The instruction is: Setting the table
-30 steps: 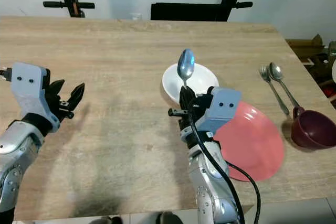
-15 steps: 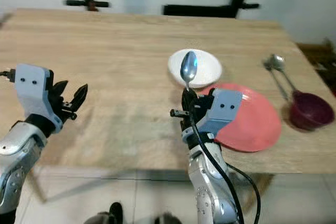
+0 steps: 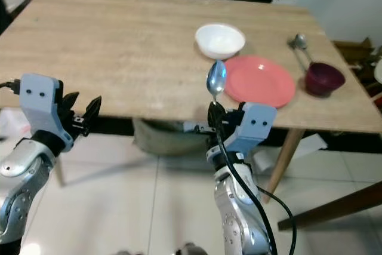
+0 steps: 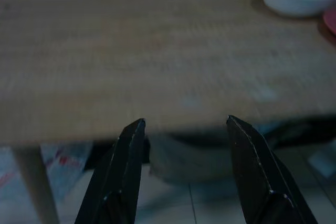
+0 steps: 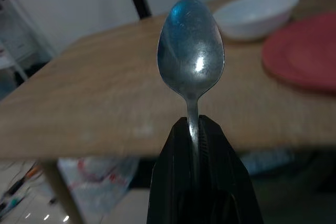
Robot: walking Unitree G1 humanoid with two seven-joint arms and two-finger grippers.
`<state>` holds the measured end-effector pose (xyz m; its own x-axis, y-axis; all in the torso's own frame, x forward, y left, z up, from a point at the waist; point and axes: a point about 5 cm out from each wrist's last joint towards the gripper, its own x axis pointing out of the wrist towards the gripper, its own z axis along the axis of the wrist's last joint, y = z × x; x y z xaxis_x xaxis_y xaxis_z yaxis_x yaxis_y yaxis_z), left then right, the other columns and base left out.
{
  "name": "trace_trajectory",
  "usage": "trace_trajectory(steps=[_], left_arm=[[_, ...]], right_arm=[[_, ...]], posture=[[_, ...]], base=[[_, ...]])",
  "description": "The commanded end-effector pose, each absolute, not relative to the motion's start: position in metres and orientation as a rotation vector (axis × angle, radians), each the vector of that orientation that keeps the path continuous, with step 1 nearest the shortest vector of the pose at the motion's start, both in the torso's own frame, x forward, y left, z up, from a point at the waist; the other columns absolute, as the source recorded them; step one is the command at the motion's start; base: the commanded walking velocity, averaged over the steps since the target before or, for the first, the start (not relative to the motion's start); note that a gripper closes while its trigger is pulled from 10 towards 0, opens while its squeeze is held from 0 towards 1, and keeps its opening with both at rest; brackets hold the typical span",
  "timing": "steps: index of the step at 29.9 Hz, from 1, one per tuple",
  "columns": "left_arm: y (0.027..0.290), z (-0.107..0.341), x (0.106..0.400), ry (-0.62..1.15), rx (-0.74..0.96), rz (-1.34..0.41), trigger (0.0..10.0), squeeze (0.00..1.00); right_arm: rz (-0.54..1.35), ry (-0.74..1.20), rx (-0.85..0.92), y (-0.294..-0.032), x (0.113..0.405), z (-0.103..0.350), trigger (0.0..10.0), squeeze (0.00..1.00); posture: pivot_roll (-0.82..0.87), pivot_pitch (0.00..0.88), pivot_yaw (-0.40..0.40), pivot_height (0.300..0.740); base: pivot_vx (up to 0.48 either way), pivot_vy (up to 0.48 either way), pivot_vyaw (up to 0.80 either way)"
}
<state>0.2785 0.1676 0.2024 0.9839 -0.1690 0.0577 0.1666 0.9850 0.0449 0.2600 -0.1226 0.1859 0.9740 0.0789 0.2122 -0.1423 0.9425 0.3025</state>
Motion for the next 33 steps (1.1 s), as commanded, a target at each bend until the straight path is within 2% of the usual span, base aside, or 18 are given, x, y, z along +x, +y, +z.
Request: trace_trajectory(steps=[1, 28, 33], left_arm=[[0.1657, 0.1994, 0.2775, -0.052, 0.042, -0.175, 10.0, 0.00], [0.1629, 0.1978, 0.2797, -0.049, 0.033, -0.178, 10.0, 0.00], [0.1630, 0.1981, 0.2808, -0.051, 0.030, -0.176, 10.0, 0.00]], right_arm=[[0.097, -0.192, 0.350, -0.1228, 0.2588, 0.1836, 10.0, 0.00], [0.093, -0.183, 0.340, -0.1241, 0.2585, 0.1817, 10.0, 0.00], [0.096, -0.182, 0.339, -0.1233, 0.2591, 0.1812, 10.0, 0.00]], posture=[[-0.05, 0.058, 0.056, 0.740], [-0.06, 0.060, 0.053, 0.740], [-0.06, 0.056, 0.055, 0.740]], base=[[-0.454, 0.000, 0.00], [-0.443, 0.000, 0.00], [0.000, 0.000, 0.00]])
